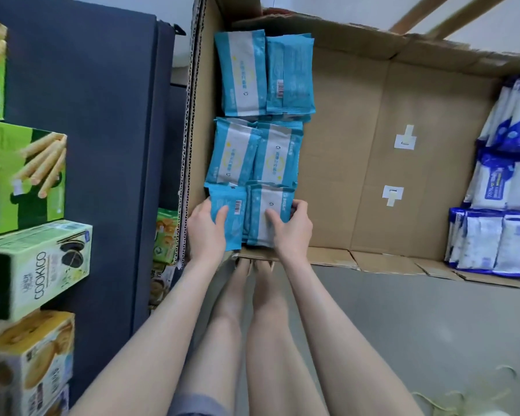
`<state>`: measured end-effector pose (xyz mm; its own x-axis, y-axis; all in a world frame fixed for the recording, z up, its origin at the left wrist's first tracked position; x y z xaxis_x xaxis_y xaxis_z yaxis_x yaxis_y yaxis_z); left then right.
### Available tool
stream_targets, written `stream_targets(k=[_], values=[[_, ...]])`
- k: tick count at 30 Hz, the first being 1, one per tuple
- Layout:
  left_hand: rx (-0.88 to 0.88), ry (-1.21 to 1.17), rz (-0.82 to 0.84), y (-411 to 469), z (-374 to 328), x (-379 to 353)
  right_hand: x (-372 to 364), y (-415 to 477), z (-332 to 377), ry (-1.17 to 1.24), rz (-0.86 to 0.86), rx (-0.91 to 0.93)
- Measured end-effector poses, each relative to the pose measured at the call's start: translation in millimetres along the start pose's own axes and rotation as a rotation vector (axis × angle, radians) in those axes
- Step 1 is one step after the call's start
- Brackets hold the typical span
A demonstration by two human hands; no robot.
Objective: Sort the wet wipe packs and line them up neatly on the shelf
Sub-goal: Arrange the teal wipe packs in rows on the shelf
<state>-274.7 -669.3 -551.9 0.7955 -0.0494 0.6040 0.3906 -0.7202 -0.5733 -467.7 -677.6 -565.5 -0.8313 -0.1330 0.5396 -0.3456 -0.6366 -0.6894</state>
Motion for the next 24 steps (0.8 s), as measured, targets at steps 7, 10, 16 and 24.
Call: stream_targets(k=[7, 10, 16, 24], values=[[-0.010, 0.033, -0.098, -13, -9, 7, 5, -10, 5, 0.019, -0.045, 0.012], [-0.011, 0.002, -0.135, -19, -14, 13, 9, -15, 13, 0.094, 0.009, 0.033], [0.012, -0.311, -0.053, -42, -41, 30, 46, -40, 45, 0.268, 0.083, 0.092], [0.105, -0.952, 0.184, -129, -110, 61, 126, -116, 95, 0.452, 0.288, 0.262]])
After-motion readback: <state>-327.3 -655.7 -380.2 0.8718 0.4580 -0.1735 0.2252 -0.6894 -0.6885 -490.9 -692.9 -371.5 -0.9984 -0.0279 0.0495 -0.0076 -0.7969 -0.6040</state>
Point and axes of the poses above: each hand's wrist, its own y-axis towards the middle knuckle, its own x-axis out of the back of the hand, z = x × y, the point moved 7 cm from there along y, towards the middle knuckle, and after that the axes turned 2 degrees about -y, right-handed, at the moved point
